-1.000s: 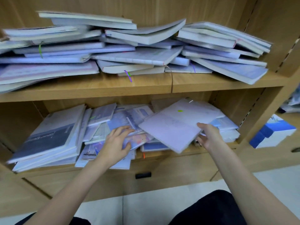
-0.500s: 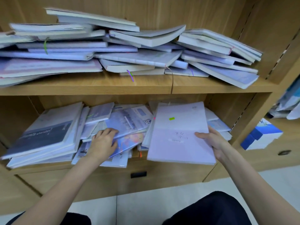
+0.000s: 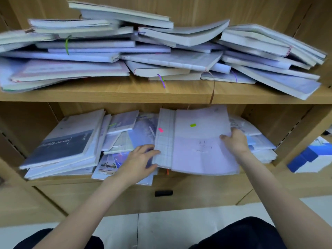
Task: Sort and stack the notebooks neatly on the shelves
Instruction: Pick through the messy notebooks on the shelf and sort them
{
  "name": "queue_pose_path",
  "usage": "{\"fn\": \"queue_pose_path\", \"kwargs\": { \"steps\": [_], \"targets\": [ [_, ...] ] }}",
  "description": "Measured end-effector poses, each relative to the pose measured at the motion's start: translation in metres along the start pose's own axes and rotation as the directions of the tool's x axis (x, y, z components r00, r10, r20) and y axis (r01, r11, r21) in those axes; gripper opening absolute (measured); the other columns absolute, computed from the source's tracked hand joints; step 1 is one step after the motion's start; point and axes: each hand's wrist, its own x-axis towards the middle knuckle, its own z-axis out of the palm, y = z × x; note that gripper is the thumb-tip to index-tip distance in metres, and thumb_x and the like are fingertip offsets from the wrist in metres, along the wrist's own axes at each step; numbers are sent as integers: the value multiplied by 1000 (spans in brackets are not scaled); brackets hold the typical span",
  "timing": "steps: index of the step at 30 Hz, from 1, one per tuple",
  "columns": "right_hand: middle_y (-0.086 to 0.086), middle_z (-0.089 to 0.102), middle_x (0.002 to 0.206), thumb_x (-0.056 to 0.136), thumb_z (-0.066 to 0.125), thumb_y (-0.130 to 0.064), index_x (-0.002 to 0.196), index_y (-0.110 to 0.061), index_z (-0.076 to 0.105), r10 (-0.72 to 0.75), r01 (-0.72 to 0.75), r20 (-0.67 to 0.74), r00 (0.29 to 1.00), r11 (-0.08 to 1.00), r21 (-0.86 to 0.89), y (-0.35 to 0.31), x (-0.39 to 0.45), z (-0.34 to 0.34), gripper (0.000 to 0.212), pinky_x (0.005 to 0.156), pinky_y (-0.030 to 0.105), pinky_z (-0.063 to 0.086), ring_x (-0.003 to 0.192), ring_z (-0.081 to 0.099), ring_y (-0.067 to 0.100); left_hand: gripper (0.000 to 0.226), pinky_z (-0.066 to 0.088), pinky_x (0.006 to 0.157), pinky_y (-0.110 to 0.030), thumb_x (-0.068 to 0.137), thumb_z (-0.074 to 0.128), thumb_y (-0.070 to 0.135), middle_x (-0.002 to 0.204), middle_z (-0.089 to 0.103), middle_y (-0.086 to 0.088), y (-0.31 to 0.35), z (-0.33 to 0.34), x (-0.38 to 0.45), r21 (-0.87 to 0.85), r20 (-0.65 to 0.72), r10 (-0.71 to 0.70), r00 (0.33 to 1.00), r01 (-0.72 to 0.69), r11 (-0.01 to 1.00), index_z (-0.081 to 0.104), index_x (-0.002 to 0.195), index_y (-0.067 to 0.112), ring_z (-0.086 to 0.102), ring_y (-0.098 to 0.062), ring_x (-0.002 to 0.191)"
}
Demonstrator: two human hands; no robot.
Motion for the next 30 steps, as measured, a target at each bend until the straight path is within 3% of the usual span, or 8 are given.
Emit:
{"fn": "queue_pose_path", "kwargs": {
  "steps": [3, 5, 8, 13, 16, 18, 24, 30],
  "targets": [
    [25, 62, 114, 91, 57, -8, 108, -3, 55, 16, -39, 64, 998, 928, 370, -2, 6, -10, 18, 77, 38, 45, 94, 60, 33, 61, 29, 106, -32, 87, 59, 37, 140, 39, 0, 5, 1, 4, -24, -23, -33, 999, 32, 999, 36, 141, 20, 35, -20, 130],
    [23, 60, 117, 92, 57, -11, 113, -1, 54, 43, -92, 121, 992, 895, 437, -5, 9, -1, 24, 75, 32, 45, 94, 59, 30, 71, 30, 104, -29, 86, 63, 32, 139, 42, 2, 6, 2, 4, -84, -57, -73, 996, 68, 994, 25, 145, 18, 37, -19, 128],
    [18, 62, 116, 92, 57, -14, 117, -1, 56, -24, -61, 214, 977, 923, 381, -16, -1, 24, 28, 64, 24, 48, 92, 58, 24, 76, 32, 100, -28, 85, 65, 31, 136, 46, 4, 6, 3, 2, -118, -86, -97, 992, 86, 989, 21, 145, 18, 40, -19, 126],
    [14, 37, 139, 85, 65, -28, 138, -2, 35, 18, -16, 164, 986, 1000, -17, -2, -23, 38, 66, 103, 41, 36, 127, 38, 34, 64, 33, 100, -33, 83, 68, 32, 132, 48, -6, 4, 5, 1, -71, -118, -73, 990, 65, 995, 42, 137, 10, 44, -26, 122],
    [9, 56, 120, 83, 70, -24, 129, 0, 43, 157, -268, 318, 935, 900, 343, 18, -44, 34, 58, 87, 39, 50, 102, 58, 23, 59, 34, 98, -30, 85, 66, 21, 134, 46, -4, 8, 7, 2, -106, -107, -87, 990, 76, 992, 41, 137, 10, 48, -24, 119],
    [6, 64, 111, 85, 67, -16, 124, -2, 52, 99, -314, 426, 900, 824, 472, 23, -56, 37, 44, 75, 32, 53, 88, 62, 16, 58, 35, 97, -27, 86, 64, 16, 134, 43, -6, 14, 10, 3, -152, -95, -107, 990, 92, 984, 39, 139, 8, 52, -24, 112],
    [6, 62, 117, 90, 56, -4, 122, -14, 50, -3, -195, 272, 962, 687, 700, 18, -55, 33, 34, 95, 39, 48, 105, 60, 23, 56, 29, 92, -13, 88, 62, 11, 129, 39, -10, 33, 15, 7, -235, -113, -156, 981, 127, 964, 40, 138, 4, 50, -22, 107],
    [8, 64, 105, 91, 55, -3, 120, -10, 52, 38, -132, 140, 989, 635, 762, 45, -16, -39, 30, 64, 26, 55, 83, 63, 17, 48, 32, 91, -10, 87, 61, 4, 132, 42, -13, 91, 22, 58, -304, -172, 29, 985, -81, 949, 47, 133, 4, 52, -24, 108]
  ]
}}
